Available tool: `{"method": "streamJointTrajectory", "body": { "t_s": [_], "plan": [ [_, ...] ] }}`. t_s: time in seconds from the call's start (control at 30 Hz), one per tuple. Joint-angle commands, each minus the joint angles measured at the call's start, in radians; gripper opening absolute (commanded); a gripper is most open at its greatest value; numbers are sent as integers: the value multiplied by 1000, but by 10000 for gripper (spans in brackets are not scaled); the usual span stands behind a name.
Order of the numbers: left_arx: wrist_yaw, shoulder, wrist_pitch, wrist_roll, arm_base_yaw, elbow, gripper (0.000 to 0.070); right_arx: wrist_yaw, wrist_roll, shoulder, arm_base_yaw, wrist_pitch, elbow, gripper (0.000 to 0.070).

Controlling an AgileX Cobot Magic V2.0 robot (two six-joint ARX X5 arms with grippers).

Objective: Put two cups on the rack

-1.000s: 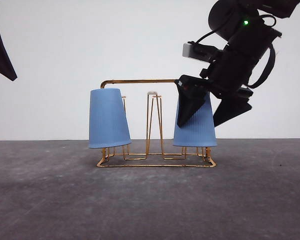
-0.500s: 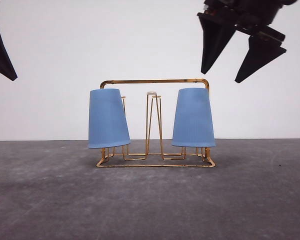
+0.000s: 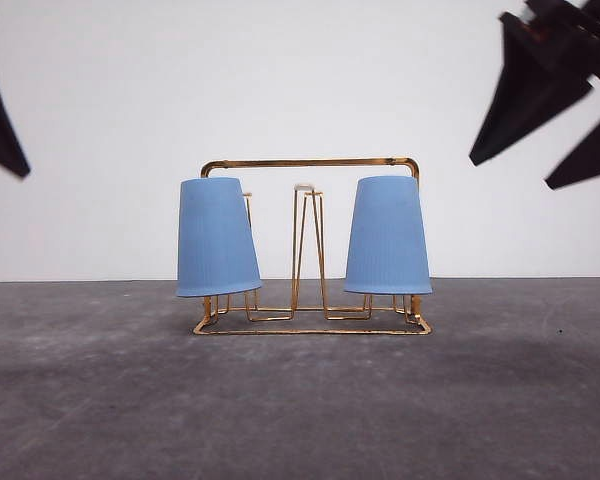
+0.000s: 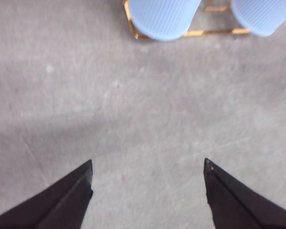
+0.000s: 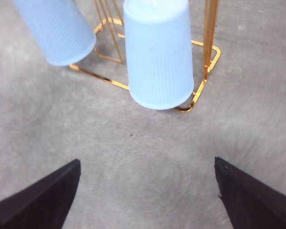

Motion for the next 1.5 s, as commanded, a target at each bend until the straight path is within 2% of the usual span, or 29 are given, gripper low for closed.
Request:
{"method": "streamJointTrajectory", "body": {
  "t_s": [0.0,0.23,0.27,0.3,0.33,0.4,1.07,1.13,1.3,1.47],
  "plan": [
    [0,6,14,18,-2,-5,428,1,78,-20,5,58,-43,551],
    [5,6,-10,14,-2,-11,420,-2,88,-40,5,88,-86,544],
    [5,6,-9,17,-2,-11,329,-2,88,-40,4,87,-86,472],
    [6,6,-6,17,-3,-11,180,-1,88,-40,4,86,-86,317],
    [9,6,-1,16,-3,-11,0,-2,87,-40,4,87,-86,106],
    [14,6,27,17,-3,-10,0,0,84,-40,5,86,-86,31],
    [11,-27,35,27,2,-21,0,-1,80,-40,5,89,-86,30],
    [11,-70,72,34,17,-64,0,-1,80,-40,5,89,-86,30],
    [-29,-296,291,30,72,-286,0,-1,81,-40,5,89,-86,30],
    [-174,-574,374,88,123,-462,0,-1,81,-40,4,89,-86,30]
  ]
}}
